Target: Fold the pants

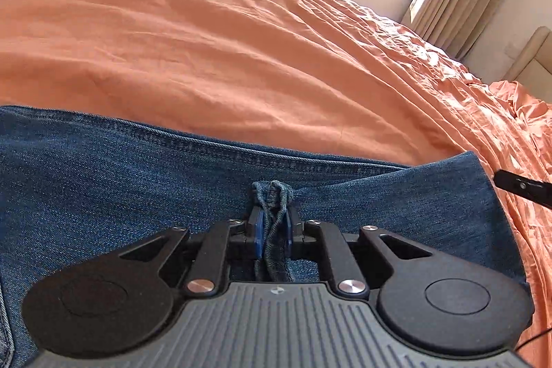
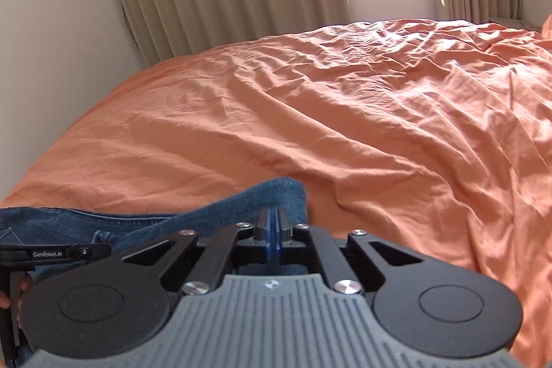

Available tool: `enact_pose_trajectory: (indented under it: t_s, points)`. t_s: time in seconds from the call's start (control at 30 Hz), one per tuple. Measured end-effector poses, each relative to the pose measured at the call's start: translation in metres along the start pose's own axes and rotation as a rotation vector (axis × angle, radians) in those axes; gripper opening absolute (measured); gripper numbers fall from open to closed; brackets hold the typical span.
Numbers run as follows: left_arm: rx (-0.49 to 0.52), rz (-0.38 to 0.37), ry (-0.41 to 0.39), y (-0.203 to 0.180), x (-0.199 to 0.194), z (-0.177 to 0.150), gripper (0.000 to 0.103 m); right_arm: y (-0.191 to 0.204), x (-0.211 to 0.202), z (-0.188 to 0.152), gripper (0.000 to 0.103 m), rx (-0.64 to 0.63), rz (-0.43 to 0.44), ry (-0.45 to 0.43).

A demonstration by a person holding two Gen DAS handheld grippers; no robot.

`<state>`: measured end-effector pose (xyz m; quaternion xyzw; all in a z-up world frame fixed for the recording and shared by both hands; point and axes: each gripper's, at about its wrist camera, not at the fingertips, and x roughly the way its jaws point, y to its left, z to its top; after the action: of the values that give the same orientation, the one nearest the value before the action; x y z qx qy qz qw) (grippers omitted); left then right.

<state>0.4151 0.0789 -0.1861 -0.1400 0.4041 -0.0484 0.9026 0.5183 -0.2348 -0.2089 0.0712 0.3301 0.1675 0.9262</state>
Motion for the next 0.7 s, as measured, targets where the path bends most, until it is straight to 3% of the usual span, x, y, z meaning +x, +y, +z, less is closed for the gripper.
enact_pose_trajectory:
  t_s: [0.17, 0.23, 0.27, 0.37, 0.43, 0.53, 0.6, 0.7]
  points:
    - [-0.007, -0.017, -0.004, 0.002, -0.001, 0.001, 0.016, -0.007, 0.048, 0.002, 0.0, -0.077, -0.109, 0.107]
    - [-0.003, -0.014, -0.013, 0.002, 0.0, -0.001, 0.021, -0.015, 0.065, -0.006, 0.0, -0.127, -0.233, 0.165]
    - [0.008, -0.01, -0.019, 0.002, 0.0, -0.003, 0.023, -0.027, 0.073, -0.014, 0.0, -0.092, -0.212, 0.204]
    - [0.026, -0.002, -0.033, -0.001, 0.0, -0.007, 0.025, -0.035, 0.059, -0.014, 0.0, -0.066, -0.183, 0.167]
    - [0.021, -0.007, -0.031, 0.0, -0.003, -0.005, 0.025, -0.031, 0.037, -0.009, 0.0, -0.062, -0.183, 0.105]
    - [0.01, -0.009, -0.037, -0.001, -0.01, -0.002, 0.031, -0.014, 0.002, 0.001, 0.0, -0.084, -0.096, 0.017]
    - [0.005, -0.002, -0.065, -0.003, -0.018, -0.003, 0.04, 0.004, -0.006, 0.006, 0.0, -0.131, -0.03, 0.01]
    - [-0.004, 0.003, -0.107, -0.007, -0.031, -0.004, 0.041, 0.024, 0.01, 0.009, 0.0, -0.196, 0.006, 0.05]
